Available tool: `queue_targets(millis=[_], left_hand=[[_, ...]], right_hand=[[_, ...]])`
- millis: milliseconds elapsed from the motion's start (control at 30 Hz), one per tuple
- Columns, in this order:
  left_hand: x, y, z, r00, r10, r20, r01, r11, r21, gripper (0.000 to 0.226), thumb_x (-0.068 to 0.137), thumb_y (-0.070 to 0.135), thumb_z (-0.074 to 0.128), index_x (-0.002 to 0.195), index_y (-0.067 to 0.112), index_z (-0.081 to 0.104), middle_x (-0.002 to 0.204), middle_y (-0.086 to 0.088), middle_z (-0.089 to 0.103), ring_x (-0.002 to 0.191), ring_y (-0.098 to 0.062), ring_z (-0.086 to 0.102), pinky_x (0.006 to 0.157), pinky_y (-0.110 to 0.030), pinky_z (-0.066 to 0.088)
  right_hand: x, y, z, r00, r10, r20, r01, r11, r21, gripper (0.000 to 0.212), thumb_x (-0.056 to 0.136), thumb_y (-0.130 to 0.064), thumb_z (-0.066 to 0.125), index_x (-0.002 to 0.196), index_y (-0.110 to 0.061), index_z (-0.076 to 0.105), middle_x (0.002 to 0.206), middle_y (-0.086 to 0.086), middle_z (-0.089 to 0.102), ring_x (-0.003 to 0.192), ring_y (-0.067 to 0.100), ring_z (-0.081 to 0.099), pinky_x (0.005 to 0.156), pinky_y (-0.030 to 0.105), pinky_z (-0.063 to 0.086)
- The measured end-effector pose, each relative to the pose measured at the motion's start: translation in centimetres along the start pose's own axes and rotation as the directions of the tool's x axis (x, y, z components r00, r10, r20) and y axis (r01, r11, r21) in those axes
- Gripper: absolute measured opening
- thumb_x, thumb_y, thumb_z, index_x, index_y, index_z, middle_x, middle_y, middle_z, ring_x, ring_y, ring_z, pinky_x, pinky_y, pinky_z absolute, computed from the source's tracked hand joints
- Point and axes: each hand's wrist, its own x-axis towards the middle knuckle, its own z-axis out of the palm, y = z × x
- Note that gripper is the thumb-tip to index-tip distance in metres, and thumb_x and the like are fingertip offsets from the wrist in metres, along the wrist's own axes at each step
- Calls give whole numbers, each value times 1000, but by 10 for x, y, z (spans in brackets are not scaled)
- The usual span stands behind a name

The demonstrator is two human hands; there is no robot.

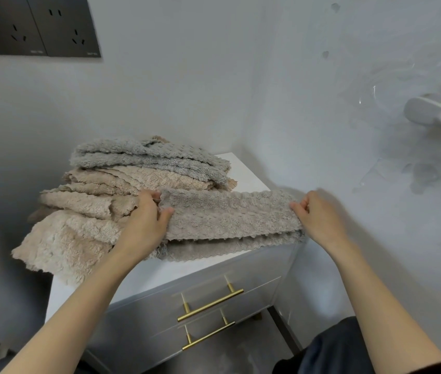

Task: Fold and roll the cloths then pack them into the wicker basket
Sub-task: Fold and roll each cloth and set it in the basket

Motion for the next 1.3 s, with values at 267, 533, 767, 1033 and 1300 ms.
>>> queue_targets(millis=[267, 533, 767, 1033, 1300], left_hand=[[-16, -2, -5, 982, 183, 40, -187, 939, 288, 51, 95, 23, 54, 134, 4, 26, 66, 1, 53, 53, -11, 49, 44, -19, 28], [-13, 14, -4, 951, 296, -94, -232, 878, 420, 47, 94, 32, 52, 133, 8, 41, 117, -10, 44, 101, -23, 49, 74, -30, 45], [4, 22, 19, 902, 428, 62, -394, 755, 524, 39, 97, 41, 41, 133, 28, 48, 131, 11, 47, 121, -15, 36, 97, -34, 18], [24, 27, 24, 944, 321, 79, -314, 797, 515, 32, 97, 48, 39, 113, 27, 56, 113, 10, 58, 110, -15, 48, 92, -35, 18], [24, 31, 30, 949, 172, 263, -263, 894, 364, 27, 90, 49, 53, 86, 22, 54, 95, 2, 51, 92, -16, 49, 81, -33, 47]], right_hand=[[-6, 1, 1, 998, 23, 55, -17, 994, -112, 25, 97, -35, 51, 87, -12, 45, 70, -1, 52, 73, 25, 52, 60, 33, 34], [0, -1, 4, 973, 152, 174, -143, 988, -59, 40, 91, -51, 53, 77, -13, 51, 71, 2, 55, 72, 22, 55, 60, 31, 38], [8, -13, 4, 939, 204, 278, -207, 978, -20, 40, 82, -29, 66, 58, -17, 37, 56, -2, 41, 58, 18, 43, 52, 28, 27], [14, -21, -3, 994, 43, -96, -58, 985, -162, 28, 72, -3, 55, 86, -21, 38, 76, -5, 45, 84, 21, 43, 71, 32, 13], [40, -43, 8, 931, -212, -298, 118, 946, -303, 40, 78, 7, 46, 112, -13, 45, 65, 2, 42, 60, 26, 43, 48, 33, 19]])
